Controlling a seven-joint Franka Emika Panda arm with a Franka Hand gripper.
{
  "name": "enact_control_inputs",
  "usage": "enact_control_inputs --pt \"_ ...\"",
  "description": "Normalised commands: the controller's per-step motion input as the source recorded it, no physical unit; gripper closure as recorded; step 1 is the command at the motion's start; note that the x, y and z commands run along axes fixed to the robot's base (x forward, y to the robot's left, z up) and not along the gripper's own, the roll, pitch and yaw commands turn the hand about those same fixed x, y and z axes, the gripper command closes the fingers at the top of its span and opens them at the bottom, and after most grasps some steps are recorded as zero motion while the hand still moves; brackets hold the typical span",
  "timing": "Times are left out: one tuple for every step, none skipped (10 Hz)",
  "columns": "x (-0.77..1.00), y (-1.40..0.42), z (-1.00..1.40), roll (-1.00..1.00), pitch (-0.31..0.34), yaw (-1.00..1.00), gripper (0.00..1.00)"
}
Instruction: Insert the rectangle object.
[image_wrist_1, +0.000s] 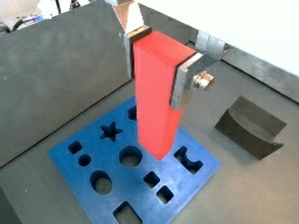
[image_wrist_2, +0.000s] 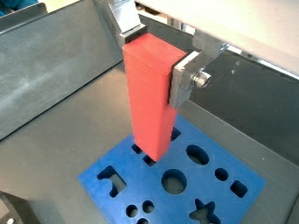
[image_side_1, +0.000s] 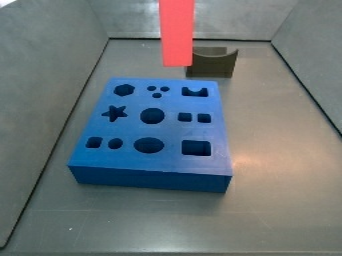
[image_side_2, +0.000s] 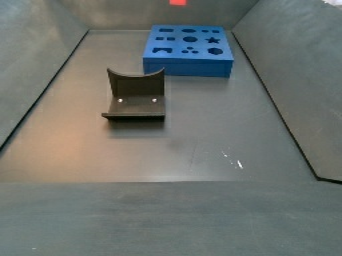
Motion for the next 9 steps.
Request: enact_control_inputs --pt "0.0 0.0 -0.18 0.0 -0.01 0.0 1.0" --pt "0.0 0.0 -0.24 0.0 -0.029 0.0 1.0" --pt "0.0 0.0 -0.26 0.0 -0.034 0.0 1.0" --pt "0.0 0.0 -0.32 0.0 -0.041 0.0 1.0" --pt "0.0 0.0 -0.67 0.0 -0.049 0.0 1.0" --pt "0.43 0.0 -0.93 0.03 0.059 -0.12 1.0" --pt "0.53 -0.16 -0.89 0.11 0.066 -0.2 1.0" --pt "0.67 -0.4 -0.65 0.13 0.146 -0.12 1.0" --pt "0.66 -0.55 -0.33 0.18 0.219 0.0 1.0"
